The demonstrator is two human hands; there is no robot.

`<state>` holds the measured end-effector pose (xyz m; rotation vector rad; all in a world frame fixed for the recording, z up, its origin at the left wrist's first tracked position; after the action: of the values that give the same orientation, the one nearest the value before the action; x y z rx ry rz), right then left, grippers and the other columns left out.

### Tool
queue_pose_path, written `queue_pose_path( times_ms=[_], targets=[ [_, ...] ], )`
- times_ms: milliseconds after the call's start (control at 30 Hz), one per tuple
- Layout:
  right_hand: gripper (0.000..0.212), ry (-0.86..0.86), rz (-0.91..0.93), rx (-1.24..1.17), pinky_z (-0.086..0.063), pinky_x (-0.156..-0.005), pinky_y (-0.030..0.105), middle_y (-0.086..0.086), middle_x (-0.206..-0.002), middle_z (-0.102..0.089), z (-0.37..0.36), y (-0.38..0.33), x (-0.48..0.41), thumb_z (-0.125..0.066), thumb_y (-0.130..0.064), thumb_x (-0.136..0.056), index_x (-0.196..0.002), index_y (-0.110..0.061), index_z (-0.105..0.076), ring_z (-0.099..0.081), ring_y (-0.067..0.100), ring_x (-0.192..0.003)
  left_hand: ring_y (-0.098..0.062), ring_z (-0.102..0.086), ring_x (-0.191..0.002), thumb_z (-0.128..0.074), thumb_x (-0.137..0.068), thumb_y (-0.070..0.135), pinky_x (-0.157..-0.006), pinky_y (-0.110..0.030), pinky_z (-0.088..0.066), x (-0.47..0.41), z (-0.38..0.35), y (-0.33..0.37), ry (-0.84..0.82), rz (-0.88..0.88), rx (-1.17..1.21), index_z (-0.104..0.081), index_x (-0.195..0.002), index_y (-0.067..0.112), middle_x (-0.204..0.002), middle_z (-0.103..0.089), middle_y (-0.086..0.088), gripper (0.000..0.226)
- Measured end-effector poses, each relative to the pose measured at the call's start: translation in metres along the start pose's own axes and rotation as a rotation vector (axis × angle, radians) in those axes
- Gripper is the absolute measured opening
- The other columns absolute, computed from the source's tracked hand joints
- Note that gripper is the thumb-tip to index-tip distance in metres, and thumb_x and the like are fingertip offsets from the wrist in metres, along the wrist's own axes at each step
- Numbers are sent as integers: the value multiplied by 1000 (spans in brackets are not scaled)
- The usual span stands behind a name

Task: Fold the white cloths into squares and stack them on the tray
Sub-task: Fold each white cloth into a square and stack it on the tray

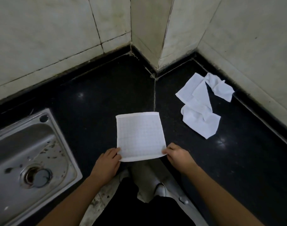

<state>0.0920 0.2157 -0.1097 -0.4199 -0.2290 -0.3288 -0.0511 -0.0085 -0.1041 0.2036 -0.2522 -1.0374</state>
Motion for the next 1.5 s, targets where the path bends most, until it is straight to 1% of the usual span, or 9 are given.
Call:
queue_pose_path(
  times_ms=[167, 233, 400, 600, 900, 1167, 1300, 1367, 1500],
  targets=[
    [25, -115, -53, -49, -53, -86, 39, -1, -119, -58, 7, 1, -8, -55, -28, -99, -120, -25, -69, -60, 19, -106, -15, -60, -107, -77, -81, 21, -83, -30, -53, -8, 7, -14, -31, 108, 197, -72, -89, 21, -118, -65, 7, 9],
    [21, -73, -164, -225, -53, -86, 35, -6, -110, -61, 17, 11, -15, -60, -31, -97, -115, -30, -71, -63, 14, -98, -8, -57, -101, -69, -90, 24, -85, -24, -47, -17, 14, -27, -33, 216, 348, -72, -94, 22, -110, -63, 12, 5],
    [16, 121, -477, -746, -54, -86, 25, -8, -90, -73, 34, 38, -45, -76, -24, -87, -103, -23, -76, -69, 9, -88, -6, -63, -85, -68, -92, 17, -84, -29, -52, -43, 30, -73, 107, 673, 818, -71, -98, 21, -93, -68, 5, 8],
    [19, 166, -602, -860, -47, -77, 17, -11, -91, -71, 39, 45, -96, -73, -34, -89, -102, -20, -75, -65, 2, -85, -14, -64, -93, -71, -90, 18, -82, -26, -48, -80, 35, -103, 247, 847, 938, -70, -107, 14, -99, -68, 0, 18],
    [25, 238, -654, -697, -52, -90, 32, -7, -93, -71, 41, 58, -131, -67, -42, -91, -106, -23, -73, -66, 15, -93, -11, -60, -96, -67, -93, 22, -86, -28, -47, -123, 29, -124, 220, 821, 788, -67, -111, 18, -101, -64, 7, 19],
    [20, 265, -684, -631, -49, -77, 32, -13, -84, -65, 39, 60, -136, -62, -48, -92, -99, -30, -65, -64, 13, -88, -13, -61, -92, -66, -93, 29, -83, -32, -50, -131, 19, -131, 218, 807, 664, -68, -108, 23, -104, -67, 3, 17],
    [29, 246, -640, -568, -43, -70, 30, -12, -89, -62, 42, 53, -139, -60, -47, -93, -115, -27, -59, -63, 14, -88, -15, -58, -97, -64, -93, 32, -82, -34, -51, -132, 26, -121, 213, 725, 558, -65, -118, 20, -107, -59, 3, 28],
    [40, 282, -537, -451, -45, -73, 30, -8, -107, -59, 52, 44, -136, -59, -46, -94, -127, -24, -54, -60, 13, -91, -16, -54, -108, -66, -92, 32, -85, -33, -49, -131, 38, -110, 243, 578, 474, -60, -128, 19, -117, -55, 2, 39],
    [44, 429, 4, 41, -53, -83, 40, 9, -128, -55, 78, -19, -132, -53, -44, -96, -133, -20, -57, -59, 26, -104, -27, -47, -126, -48, -96, 43, -99, -45, -47, -133, 58, -62, 218, 156, 137, -56, -134, 16, -140, -49, -8, 47]
  ],
)
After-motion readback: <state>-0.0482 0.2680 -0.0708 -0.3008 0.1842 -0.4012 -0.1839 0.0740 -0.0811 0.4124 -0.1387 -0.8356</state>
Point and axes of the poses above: each hand's wrist, its own x-axis away from the middle knuckle, its own z-axis out of the back of the hand, y = z × x, the point moved 10 cm from there along -x, towards the middle knuckle
